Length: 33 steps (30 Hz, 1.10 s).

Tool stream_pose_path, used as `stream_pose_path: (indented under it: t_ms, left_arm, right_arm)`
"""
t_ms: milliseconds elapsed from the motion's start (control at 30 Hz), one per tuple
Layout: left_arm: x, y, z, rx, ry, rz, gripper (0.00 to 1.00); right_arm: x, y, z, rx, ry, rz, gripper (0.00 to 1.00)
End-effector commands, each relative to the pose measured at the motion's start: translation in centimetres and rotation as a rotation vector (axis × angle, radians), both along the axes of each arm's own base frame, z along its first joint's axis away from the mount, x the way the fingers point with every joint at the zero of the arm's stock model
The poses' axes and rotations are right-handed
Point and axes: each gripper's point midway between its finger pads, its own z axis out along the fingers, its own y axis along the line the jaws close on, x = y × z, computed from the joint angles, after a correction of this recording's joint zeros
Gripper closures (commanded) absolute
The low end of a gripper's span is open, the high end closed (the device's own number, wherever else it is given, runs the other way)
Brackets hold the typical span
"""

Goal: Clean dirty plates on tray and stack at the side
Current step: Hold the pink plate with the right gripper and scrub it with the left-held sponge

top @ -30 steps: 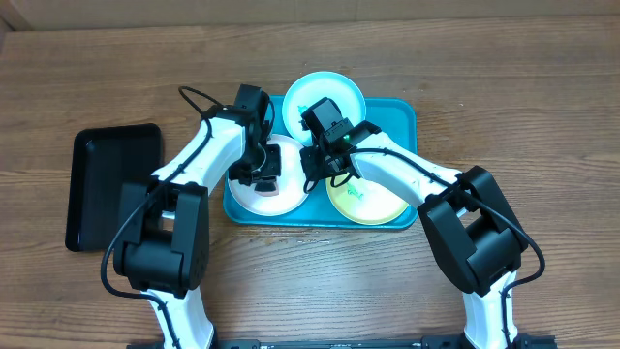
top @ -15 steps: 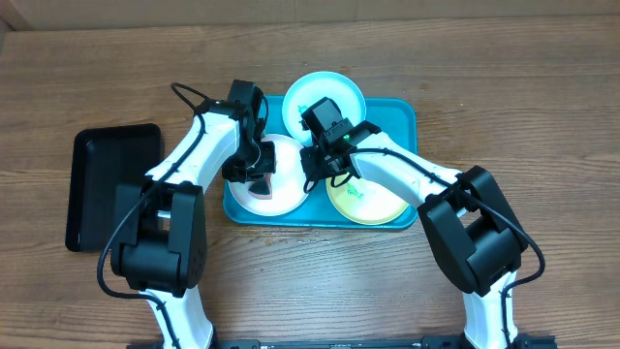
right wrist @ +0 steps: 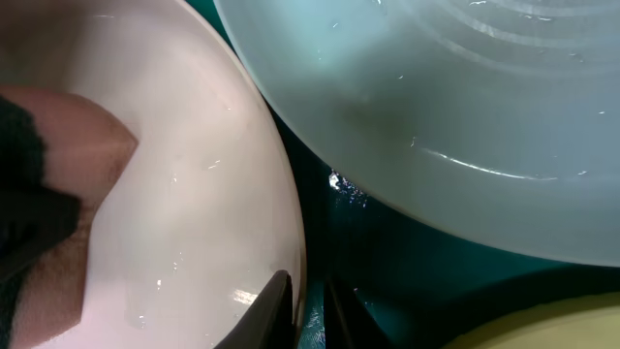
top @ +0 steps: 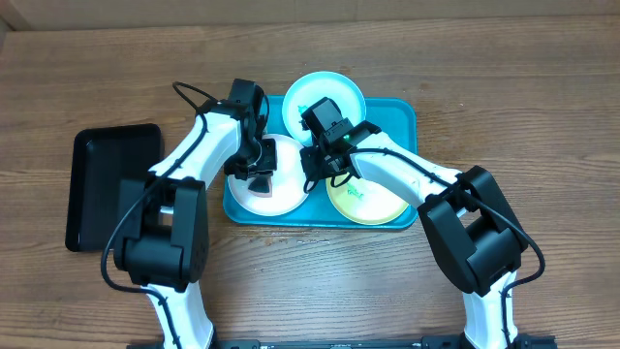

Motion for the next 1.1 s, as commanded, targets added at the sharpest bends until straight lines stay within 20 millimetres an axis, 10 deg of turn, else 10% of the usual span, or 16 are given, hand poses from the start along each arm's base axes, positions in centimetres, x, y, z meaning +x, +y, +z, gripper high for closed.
stream_pose_path:
  t_ms: [0,133,467,800,1067]
  left_arm:
    - [0.5,-0.3,-0.8,0.006,0.000,-0.018,0.77]
    - [0.4,-0.2,-0.8,0.007,0.004,-0.017,0.94]
    - [0.1,0.4,-0.8,0.029,0.020,-0.017,0.96]
    - [0.1,9.1,0.6,0.542,-0.012,0.004,0.96]
    - [2.4,3.3,-0.7,0.203,-0.087,0.047,0.96]
  right_arm:
    - [0.1,-0.6,-0.4,-0.015,-0.001,-0.009,0.86]
    - [0.2,-0.6,-0.4,-0.015,-0.001,-0.009,0.86]
    - [0.2,-0.7,-0.4,-0.021,-0.005,-0.012,0.86]
    - [0.3,-0.6,-0.4,-0.020,-0.007,-0.012,0.86]
    - [0.3,-0.6,-0.4,-0.017,-0.010,-0.012,0.86]
